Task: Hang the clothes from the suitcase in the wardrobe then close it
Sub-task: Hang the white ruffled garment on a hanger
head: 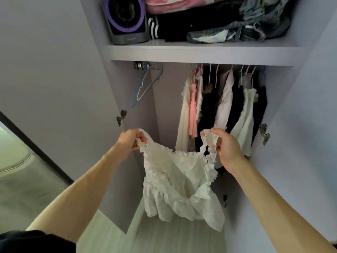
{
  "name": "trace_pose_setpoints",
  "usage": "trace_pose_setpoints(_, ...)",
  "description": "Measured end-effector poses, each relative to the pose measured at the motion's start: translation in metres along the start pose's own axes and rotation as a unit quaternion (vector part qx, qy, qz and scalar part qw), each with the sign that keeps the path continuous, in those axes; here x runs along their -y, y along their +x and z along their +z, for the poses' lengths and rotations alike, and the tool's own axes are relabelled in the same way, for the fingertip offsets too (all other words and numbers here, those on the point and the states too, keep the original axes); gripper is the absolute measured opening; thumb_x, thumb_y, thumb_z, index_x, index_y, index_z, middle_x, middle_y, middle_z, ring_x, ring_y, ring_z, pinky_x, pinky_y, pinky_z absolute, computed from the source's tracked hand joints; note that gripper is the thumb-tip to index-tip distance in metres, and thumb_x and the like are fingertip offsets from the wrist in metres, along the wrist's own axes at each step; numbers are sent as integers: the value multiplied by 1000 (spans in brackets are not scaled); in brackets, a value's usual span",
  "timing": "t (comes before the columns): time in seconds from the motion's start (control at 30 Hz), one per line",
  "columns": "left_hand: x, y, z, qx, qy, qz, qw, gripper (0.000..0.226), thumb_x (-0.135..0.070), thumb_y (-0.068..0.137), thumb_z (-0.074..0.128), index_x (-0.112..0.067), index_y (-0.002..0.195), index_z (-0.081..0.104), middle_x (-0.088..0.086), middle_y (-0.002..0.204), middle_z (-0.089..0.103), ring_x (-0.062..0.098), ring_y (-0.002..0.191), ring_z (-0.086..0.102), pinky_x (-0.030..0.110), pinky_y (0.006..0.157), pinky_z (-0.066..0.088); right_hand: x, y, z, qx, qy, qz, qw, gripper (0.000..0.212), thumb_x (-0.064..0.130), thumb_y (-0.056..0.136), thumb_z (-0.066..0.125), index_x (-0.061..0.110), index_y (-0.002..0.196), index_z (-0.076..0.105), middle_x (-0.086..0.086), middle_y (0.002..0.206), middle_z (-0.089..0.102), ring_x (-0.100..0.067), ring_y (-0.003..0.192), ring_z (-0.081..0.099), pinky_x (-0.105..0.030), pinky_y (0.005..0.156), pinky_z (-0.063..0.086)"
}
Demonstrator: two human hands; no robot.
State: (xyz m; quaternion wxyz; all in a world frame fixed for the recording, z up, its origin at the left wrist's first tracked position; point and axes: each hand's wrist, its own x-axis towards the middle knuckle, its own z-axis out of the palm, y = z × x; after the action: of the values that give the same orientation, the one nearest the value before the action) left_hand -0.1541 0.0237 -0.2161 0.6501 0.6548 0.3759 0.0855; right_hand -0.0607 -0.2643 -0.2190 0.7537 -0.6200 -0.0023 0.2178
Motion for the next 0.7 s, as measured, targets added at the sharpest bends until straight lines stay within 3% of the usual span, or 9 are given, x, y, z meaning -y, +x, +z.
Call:
trace_pose_setpoints(0.07,-6,-7,12,101,-61,13,993,22,-7,91,48,-7,103,66,6,61,58,23,57,62,30,62,50,1,4,10,32,76,0,997,42,16,84,50,1,118,69,-9,105,72,-25,97,63,-33,76,48)
trace_pose_setpoints(0.13,-14,-8,18,204,-22,21,978,32,-11,95,51,-21,121,67,7,70,57,22,54,52,32,58,46,6,6,22,60,103,-7,993,43,0,85,41,3,115,72,-13,98,67,-25,84,63,-37,77,54)
trace_pose_setpoints(0.2,-23,-8,18,271,79,42,959,35,-6,90,55,-24,117,69,6,78,58,18,55,45,30,54,40,12,5,30,67,35,-38,996,44,-9,91,43,15,101,78,-10,95,69,-25,74,67,-41,80,57)
trace_pose_setpoints(0.27,-37,-9,16,315,182,81,928,28,-2,82,56,-18,99,70,2,80,56,15,55,38,27,51,31,17,4,36,67,-53,-71,994,40,-9,93,52,21,95,79,-5,98,73,-24,74,72,-39,79,59)
trace_pose_setpoints(0.37,-67,-7,15,322,233,121,910,19,-2,79,56,-16,83,68,1,76,56,14,54,32,27,52,23,20,4,46,44,-118,-103,987,10,3,89,69,6,98,66,-10,93,67,-24,69,70,-42,71,60)
trace_pose_setpoints(0.4,-77,-7,16,317,240,129,908,18,0,81,55,-14,81,67,-1,71,57,13,54,31,28,53,22,19,6,49,26,-148,-108,983,18,8,87,72,4,99,60,-9,89,63,-22,67,68,-44,70,59)
trace_pose_setpoints(0.5,-100,-4,20,312,289,157,892,16,0,86,57,-11,82,67,-5,60,51,14,53,30,28,53,22,13,10,67,19,-260,-111,959,30,22,82,77,20,107,61,-4,99,62,-14,73,62,-28,65,55)
trace_pose_setpoints(0.6,-119,-7,22,311,314,183,878,10,-2,84,60,-4,85,69,2,60,42,15,54,29,27,51,23,3,12,80,88,-305,-102,943,40,29,82,79,35,119,65,5,110,65,-14,94,65,-17,73,51)
trace_pose_setpoints(0.7,-139,-12,20,312,331,201,868,15,-3,84,60,5,93,68,-5,57,50,14,54,33,27,53,26,0,16,97,116,-319,-120,933,18,26,84,73,34,100,74,18,91,68,-4,81,65,-14,70,45)
